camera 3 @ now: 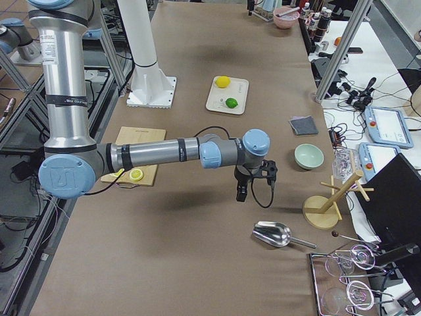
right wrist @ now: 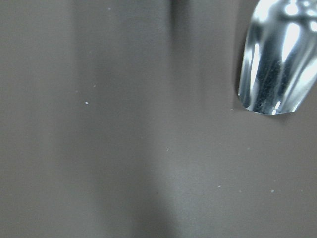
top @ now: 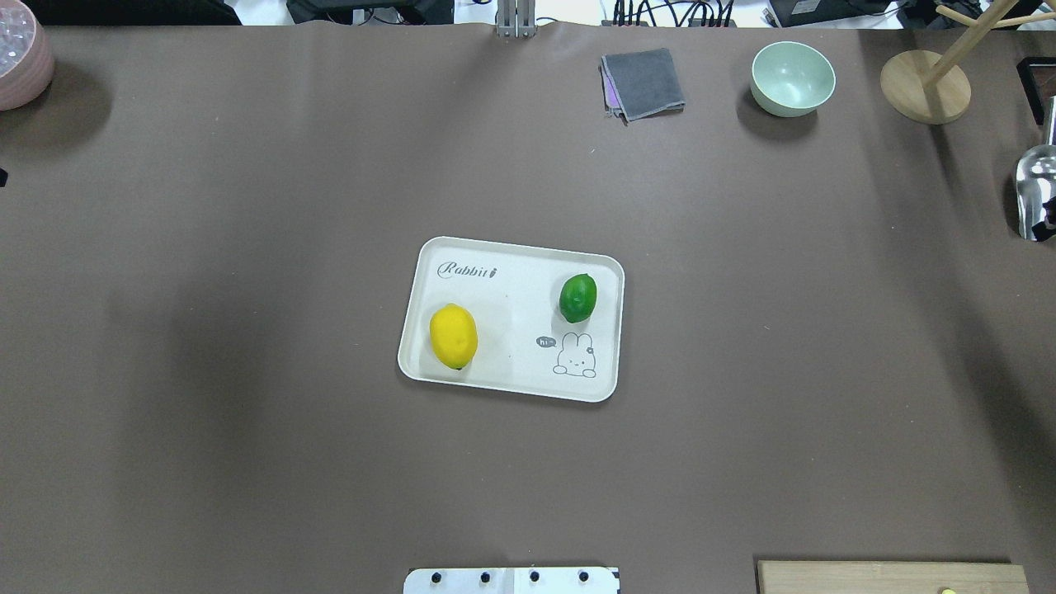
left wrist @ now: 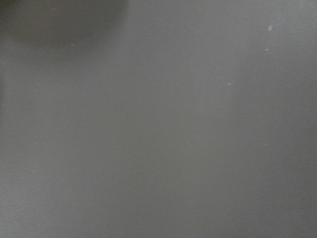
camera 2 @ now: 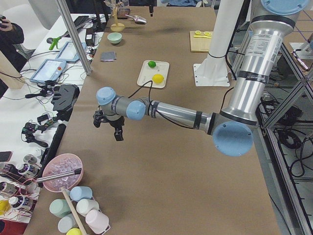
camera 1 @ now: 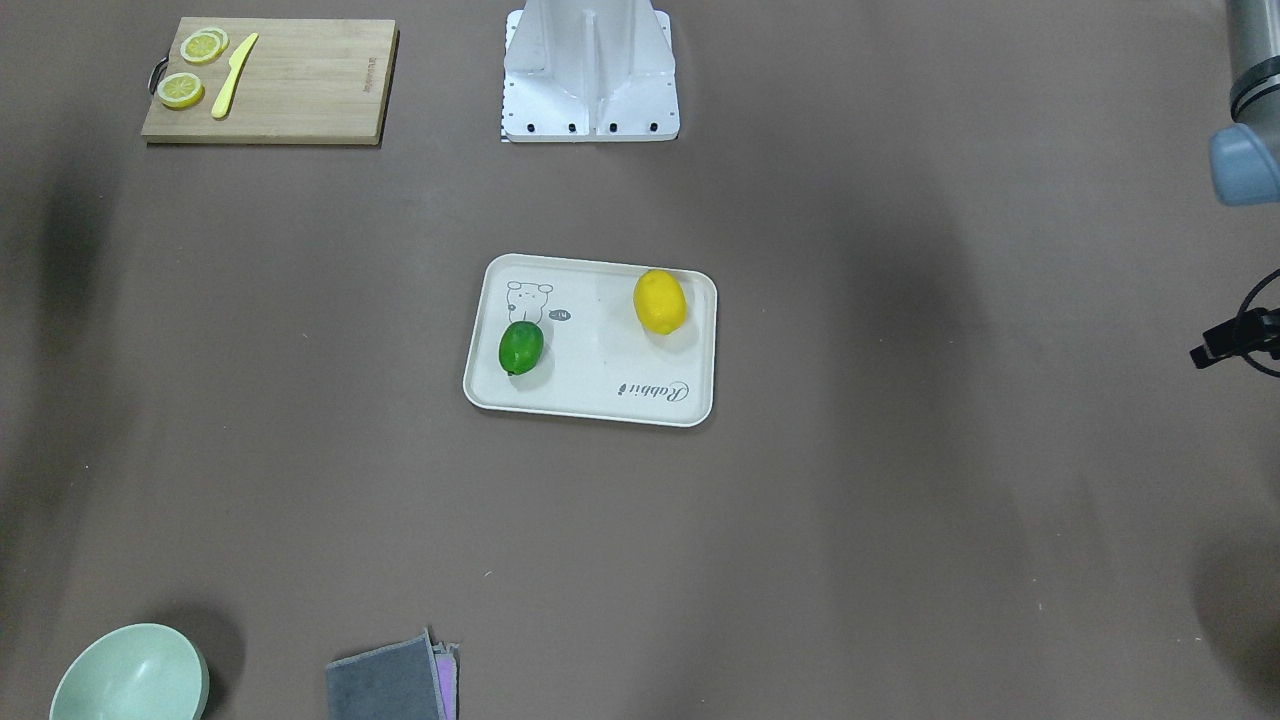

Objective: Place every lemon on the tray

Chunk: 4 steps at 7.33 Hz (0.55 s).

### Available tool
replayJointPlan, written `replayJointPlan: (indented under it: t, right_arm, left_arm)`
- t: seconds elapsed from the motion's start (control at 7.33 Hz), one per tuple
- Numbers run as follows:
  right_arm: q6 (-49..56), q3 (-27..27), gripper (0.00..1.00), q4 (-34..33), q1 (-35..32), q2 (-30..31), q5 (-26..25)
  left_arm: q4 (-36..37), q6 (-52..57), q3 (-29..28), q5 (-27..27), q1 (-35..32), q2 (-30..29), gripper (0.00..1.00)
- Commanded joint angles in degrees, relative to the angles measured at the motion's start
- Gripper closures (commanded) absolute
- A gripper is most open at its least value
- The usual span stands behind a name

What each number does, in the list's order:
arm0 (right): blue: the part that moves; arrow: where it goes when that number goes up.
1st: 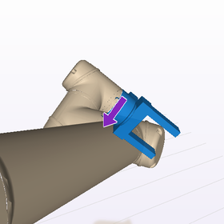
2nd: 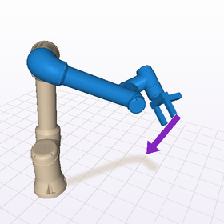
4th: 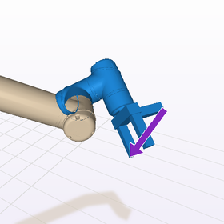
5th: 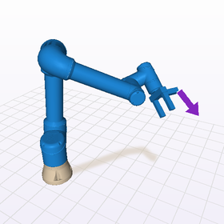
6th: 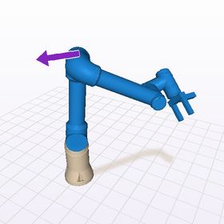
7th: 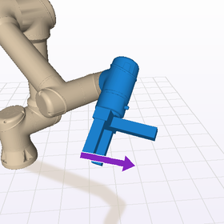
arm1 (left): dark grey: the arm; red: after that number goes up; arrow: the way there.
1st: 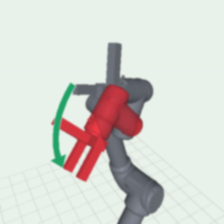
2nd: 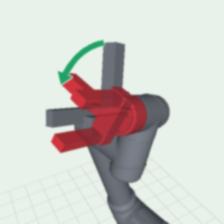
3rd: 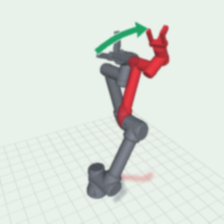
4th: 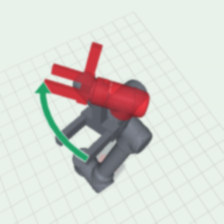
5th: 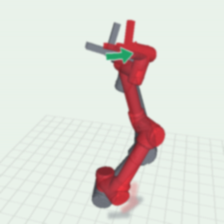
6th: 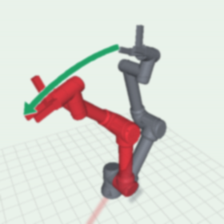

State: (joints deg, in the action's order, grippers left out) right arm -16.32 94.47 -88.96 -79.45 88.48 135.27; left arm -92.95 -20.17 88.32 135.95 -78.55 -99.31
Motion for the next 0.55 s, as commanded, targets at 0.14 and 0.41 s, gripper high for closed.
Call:
replayJointPlan:
  t: [0.14,0.41]
  right_arm:
    - [2.3,-2.8,0.01,-0.5,-5.7,1.0,-1.1]
    - [2.5,-1.2,0.0,-4.1,-6.9,1.0,-3.0]
  left_arm:
    - [1.9,10.5,8.4,0.4,-5.4,12.2,0.02]
    - [3.9,16.0,8.5,0.4,-8.7,14.7,0.02]
